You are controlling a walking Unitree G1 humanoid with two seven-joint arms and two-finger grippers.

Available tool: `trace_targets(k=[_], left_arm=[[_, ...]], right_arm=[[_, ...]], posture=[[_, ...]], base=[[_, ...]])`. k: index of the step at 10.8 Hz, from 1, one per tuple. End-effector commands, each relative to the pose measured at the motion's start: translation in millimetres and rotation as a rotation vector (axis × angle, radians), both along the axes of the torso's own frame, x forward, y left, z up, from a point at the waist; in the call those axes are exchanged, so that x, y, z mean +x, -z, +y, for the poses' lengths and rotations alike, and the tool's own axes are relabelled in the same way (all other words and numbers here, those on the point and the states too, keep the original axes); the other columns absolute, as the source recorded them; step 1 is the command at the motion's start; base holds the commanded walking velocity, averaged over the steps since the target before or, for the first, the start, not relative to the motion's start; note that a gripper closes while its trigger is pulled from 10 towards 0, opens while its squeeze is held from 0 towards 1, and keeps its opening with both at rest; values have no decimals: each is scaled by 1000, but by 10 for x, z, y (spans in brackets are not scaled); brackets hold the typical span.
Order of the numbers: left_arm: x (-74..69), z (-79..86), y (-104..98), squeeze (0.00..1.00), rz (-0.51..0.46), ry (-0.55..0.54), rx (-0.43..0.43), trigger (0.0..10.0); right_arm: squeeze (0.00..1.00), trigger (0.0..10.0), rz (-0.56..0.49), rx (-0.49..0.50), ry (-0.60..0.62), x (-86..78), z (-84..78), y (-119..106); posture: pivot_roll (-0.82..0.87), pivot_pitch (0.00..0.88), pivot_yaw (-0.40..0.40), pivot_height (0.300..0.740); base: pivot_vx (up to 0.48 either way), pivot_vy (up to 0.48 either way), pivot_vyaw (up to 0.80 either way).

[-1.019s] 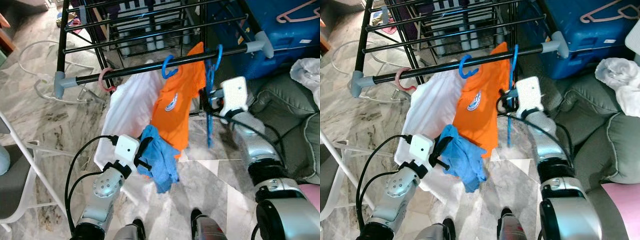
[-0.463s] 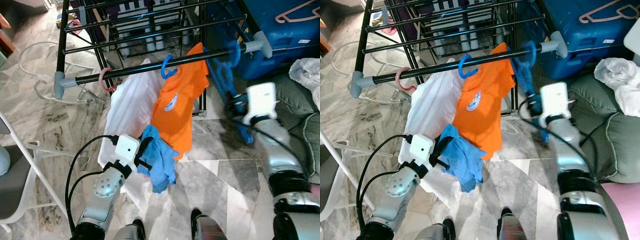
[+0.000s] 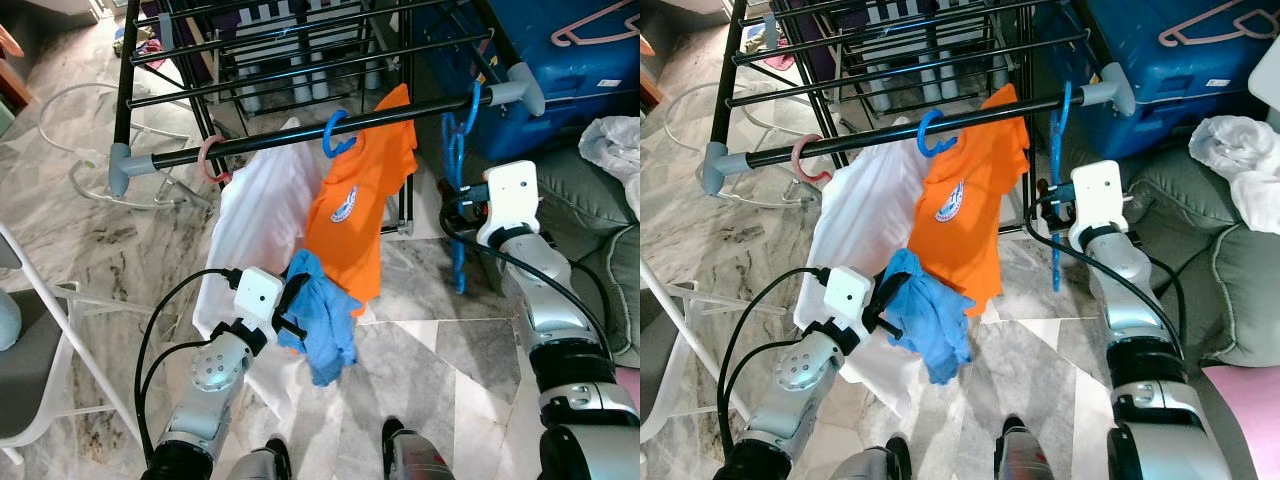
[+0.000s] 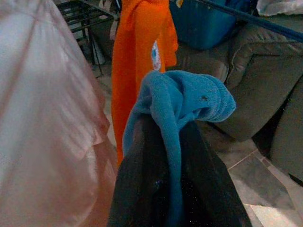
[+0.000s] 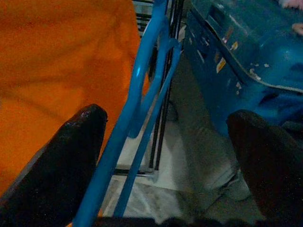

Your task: Hang hanger

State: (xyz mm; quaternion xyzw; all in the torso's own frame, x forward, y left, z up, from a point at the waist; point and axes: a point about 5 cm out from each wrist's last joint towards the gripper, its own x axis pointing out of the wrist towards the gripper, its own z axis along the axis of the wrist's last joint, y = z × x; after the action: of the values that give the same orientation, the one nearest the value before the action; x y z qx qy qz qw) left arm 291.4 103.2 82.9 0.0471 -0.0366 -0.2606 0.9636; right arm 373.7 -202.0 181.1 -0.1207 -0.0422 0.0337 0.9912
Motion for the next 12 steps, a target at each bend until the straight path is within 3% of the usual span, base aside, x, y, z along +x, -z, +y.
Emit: trace_targets(k=[1, 3, 4, 6, 7, 8, 12], left_arm=[[-4, 51, 20, 0, 4, -7, 10, 10000], [7, 52, 22, 0, 5, -9, 10, 10000], [8, 45, 25, 0, 5, -7, 10, 10000], [13, 44, 30, 0, 7, -6, 11, 10000], [13, 41, 32, 0, 8, -7, 10, 10000], [11, 42, 38, 0, 10, -7, 11, 10000], [14, 21, 49, 0, 15, 3, 12, 10000]], right_arm=[[0, 10000, 4, 31, -18, 41, 69, -36], [0, 10000, 0, 90, -41, 128, 246, -101], [0, 10000, 13, 149, -58, 181, 428, -119], [0, 10000, 54, 182, -34, 219, 526, -65], [0, 3529, 85, 189, 34, 233, 500, -9], [0, 0, 93, 187, 76, 232, 449, 16], [0, 235, 112, 178, 134, 240, 376, 43]], posture=[[-131, 221, 137, 740], [-129, 217, 137, 740], [-126, 215, 139, 740], [-124, 215, 138, 740], [-121, 215, 138, 740], [-121, 215, 139, 740], [-131, 213, 144, 740]], base=[[0, 0, 0], [0, 0, 0], [0, 0, 0], [0, 0, 0], [0, 0, 0], [0, 0, 0], [0, 0, 0]])
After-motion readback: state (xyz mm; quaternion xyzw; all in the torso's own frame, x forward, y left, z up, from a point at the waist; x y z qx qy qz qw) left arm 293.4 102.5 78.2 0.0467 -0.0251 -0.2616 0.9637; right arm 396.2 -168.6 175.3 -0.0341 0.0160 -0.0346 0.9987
